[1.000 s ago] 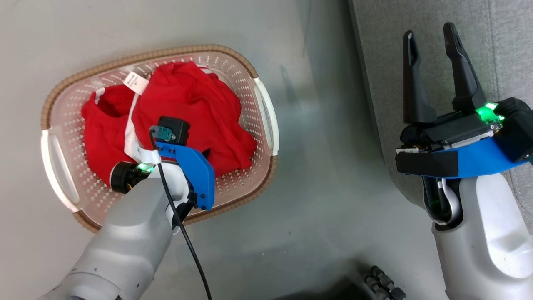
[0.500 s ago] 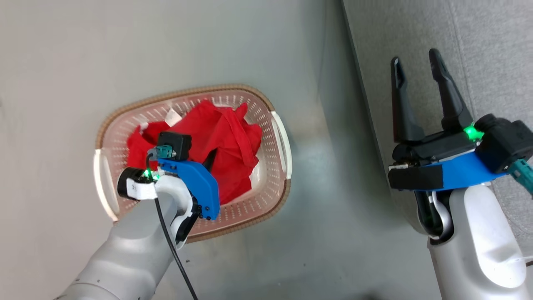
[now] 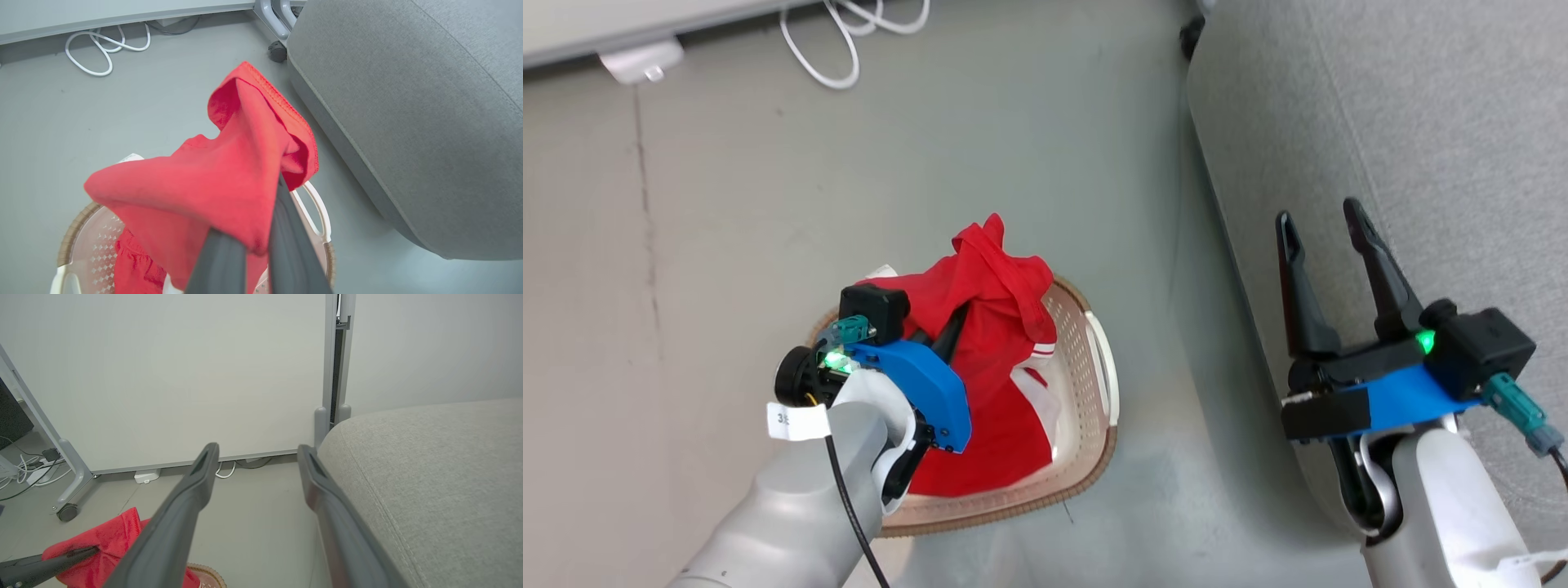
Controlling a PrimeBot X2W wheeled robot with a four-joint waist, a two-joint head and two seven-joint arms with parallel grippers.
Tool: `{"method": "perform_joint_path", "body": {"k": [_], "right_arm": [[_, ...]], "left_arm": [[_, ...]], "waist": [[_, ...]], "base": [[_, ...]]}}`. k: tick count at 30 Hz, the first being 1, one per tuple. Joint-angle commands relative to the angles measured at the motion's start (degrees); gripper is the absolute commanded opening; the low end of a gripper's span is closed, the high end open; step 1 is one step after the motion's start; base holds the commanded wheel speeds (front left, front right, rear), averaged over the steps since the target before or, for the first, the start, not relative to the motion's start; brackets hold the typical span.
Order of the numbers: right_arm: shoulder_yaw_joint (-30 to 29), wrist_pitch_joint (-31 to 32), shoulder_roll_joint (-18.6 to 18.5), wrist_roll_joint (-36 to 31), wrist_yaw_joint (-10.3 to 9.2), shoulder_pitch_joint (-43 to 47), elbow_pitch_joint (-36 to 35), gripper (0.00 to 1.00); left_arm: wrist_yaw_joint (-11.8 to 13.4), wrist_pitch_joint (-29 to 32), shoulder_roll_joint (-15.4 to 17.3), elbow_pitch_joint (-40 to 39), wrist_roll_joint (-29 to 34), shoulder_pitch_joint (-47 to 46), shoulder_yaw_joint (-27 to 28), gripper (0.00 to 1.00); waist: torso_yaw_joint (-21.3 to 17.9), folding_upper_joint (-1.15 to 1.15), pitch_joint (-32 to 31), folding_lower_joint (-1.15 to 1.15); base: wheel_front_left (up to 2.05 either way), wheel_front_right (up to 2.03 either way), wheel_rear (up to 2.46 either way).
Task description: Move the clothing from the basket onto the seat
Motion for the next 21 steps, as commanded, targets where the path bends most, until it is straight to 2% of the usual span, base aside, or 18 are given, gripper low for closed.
{"method": "perform_joint_path", "body": {"k": [1,11,21], "right_arm": [[-0.2,-0.2,-0.2,-0.2,0.01,1.2,0.2,1.0],[-1.2,-0.2,-0.2,0.1,0.01,6.2,1.6,1.0],[-2.0,-0.2,-0.2,0.8,0.01,12.2,2.9,1.0]], "left_arm": [[0.0,-0.4,0.5,-0.5,0.2,0.3,0.5,0.0],[0.0,-0.4,2.3,-7.8,8.4,2.6,10.1,0.0],[0.4,-0.5,2.9,-14.6,15.8,6.5,16.5,0.0]], "waist": [[1.0,0.0,-3.5,0.01],[1.9,0.0,-12.8,0.01],[2.8,0.0,-21.7,0.01]], "base": [[0.0,0.0,0.0],[0.0,0.0,0.0],[0.0,0.0,0.0]]}}
